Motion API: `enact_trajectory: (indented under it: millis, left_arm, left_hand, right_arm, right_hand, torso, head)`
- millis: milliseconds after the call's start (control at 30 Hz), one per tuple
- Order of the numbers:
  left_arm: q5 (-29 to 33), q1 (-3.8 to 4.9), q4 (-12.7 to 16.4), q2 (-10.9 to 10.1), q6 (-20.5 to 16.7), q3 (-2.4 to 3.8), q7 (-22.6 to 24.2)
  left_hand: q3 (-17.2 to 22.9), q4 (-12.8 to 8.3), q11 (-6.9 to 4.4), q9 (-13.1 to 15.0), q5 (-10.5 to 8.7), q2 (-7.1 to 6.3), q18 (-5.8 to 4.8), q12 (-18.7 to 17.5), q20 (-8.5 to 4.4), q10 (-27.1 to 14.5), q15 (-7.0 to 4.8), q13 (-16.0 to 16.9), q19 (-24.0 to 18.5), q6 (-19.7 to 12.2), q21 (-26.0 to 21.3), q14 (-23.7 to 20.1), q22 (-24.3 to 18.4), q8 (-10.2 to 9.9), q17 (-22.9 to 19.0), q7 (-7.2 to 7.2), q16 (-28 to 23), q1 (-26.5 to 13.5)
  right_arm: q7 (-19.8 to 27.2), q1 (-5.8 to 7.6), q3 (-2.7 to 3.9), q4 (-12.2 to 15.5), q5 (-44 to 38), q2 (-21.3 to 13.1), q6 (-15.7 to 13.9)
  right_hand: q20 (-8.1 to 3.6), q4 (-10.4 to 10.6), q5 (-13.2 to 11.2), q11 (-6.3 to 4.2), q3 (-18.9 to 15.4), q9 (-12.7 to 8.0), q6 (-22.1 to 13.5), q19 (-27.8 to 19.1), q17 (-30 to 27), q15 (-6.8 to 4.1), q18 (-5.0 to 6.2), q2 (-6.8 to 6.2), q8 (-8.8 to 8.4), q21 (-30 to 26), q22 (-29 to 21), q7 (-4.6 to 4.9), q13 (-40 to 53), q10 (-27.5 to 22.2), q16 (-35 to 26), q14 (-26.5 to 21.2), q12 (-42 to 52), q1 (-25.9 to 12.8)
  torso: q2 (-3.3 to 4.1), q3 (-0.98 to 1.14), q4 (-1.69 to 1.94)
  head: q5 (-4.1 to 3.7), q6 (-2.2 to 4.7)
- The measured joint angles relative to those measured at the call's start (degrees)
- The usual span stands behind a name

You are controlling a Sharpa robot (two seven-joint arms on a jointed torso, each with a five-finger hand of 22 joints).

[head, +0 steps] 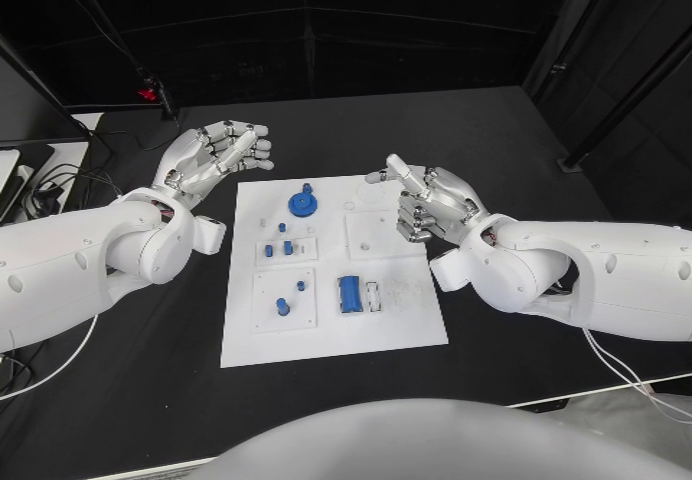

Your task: Assemble the parts on the task board

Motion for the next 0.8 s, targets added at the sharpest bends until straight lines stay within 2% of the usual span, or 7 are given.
enact_trajectory:
  millis: [167,333,400,467,500,800]
  left_arm:
    - [0.1,-0.03,0.0,0.1,0.0,0.0,0.4]
    - [0.1,-0.04,0.0,0.1,0.0,0.0,0.6]
    - [0.1,-0.04,0.0,0.1,0.0,0.0,0.7]
    - [0.1,-0.04,0.0,0.1,0.0,0.0,0.7]
    - [0.2,-0.05,0.0,0.1,0.0,0.0,0.8]
    - [0.2,-0.05,0.0,0.1,0.0,0.0,0.8]
  left_hand:
    - [0.2,0.2,0.0,0.0,0.0,0.54,0.0,0.0,0.0,0.0,0.0,0.0,0.0,0.0,0.0,0.0,-0.1,0.0,0.0,0.0,0.0,0.1]
    - [0.5,0.1,0.0,0.0,0.0,0.76,-0.01,0.2,0.0,0.0,0.0,0.0,0.0,0.0,0.0,0.0,-0.1,0.3,0.0,0.0,0.0,0.3]
    - [0.5,0.1,0.0,0.0,0.0,0.76,-0.01,0.2,0.0,0.0,0.0,0.0,0.0,0.0,0.0,0.0,-0.1,0.3,0.0,0.0,0.0,0.3]
    - [0.5,0.1,0.0,0.0,0.0,1.04,0.0,0.2,0.0,0.0,0.0,0.0,0.0,0.0,0.0,0.0,-0.2,0.3,0.0,0.0,0.0,0.0]
    - [0.5,0.1,0.0,0.0,0.0,1.04,0.0,0.2,0.0,0.0,0.0,0.0,0.0,0.0,0.0,0.0,-0.2,0.3,0.1,0.0,0.0,0.0]
    - [0.7,-0.1,0.0,0.0,0.0,1.34,0.0,0.2,0.0,0.0,0.0,0.0,0.0,-0.2,0.0,0.0,-0.3,0.5,0.1,-0.2,0.0,0.3]
  right_arm:
    - [0.6,0.0,0.0,0.0,0.0,0.0,-0.3]
    - [0.8,0.0,0.0,0.0,-0.2,0.0,-0.4]
    - [0.8,0.0,0.0,0.0,-0.3,0.0,-0.4]
    - [0.7,0.0,0.01,0.0,-0.4,0.0,-0.4]
    - [0.6,0.0,0.01,0.0,-0.5,0.0,-0.4]
    - [0.0,0.0,0.01,0.0,-0.9,-0.1,-0.4]
  right_hand:
    - [0.0,0.0,0.0,0.0,0.0,0.0,0.0,0.0,0.0,0.0,0.0,0.0,0.33,0.0,0.0,0.0,0.0,0.0,0.0,0.0,0.0,0.0]
    - [0.0,0.0,0.0,-0.01,0.0,-0.2,-0.4,0.0,0.0,-0.01,0.0,0.0,0.33,-1.0,0.0,0.07,0.0,0.0,0.0,0.0,0.0,0.0]
    - [-0.02,0.0,0.0,-0.54,0.0,-0.2,-0.7,0.0,0.0,-0.21,0.06,0.0,0.33,-1.8,0.0,-0.04,0.0,-0.1,0.0,-0.2,0.0,0.0]
    - [-0.27,0.0,0.0,-0.62,0.0,-0.3,-0.9,0.2,0.0,-0.41,0.93,0.26,0.33,-2.5,0.0,-0.25,0.0,0.0,0.0,0.0,0.0,0.3]
    - [-0.43,0.0,0.0,-0.99,0.0,-0.3,-1.0,0.0,0.0,-0.62,0.93,0.34,0.33,-2.7,0.0,-0.41,0.0,0.0,0.0,-0.2,0.0,0.3]
    - [-0.83,-0.2,0.3,-1.44,-0.2,-0.4,-0.9,0.0,0.0,-1.03,0.93,0.77,0.63,-2.7,0.0,-0.92,0.0,0.0,0.0,-0.2,-0.1,0.8]
  torso:
    - [0.0,-0.01,0.01]
    - [0.0,0.0,0.02]
    - [0.01,0.02,0.05]
    - [0.01,0.02,0.07]
    - [0.01,0.02,0.07]
    - [0.0,0.0,0.07]
  head:
    - [-0.19,0.0]
    - [-0.01,0.0]
    - [0.03,0.0]
    - [0.12,0.0]
    - [0.16,0.0]
    - [0.19,0.0]
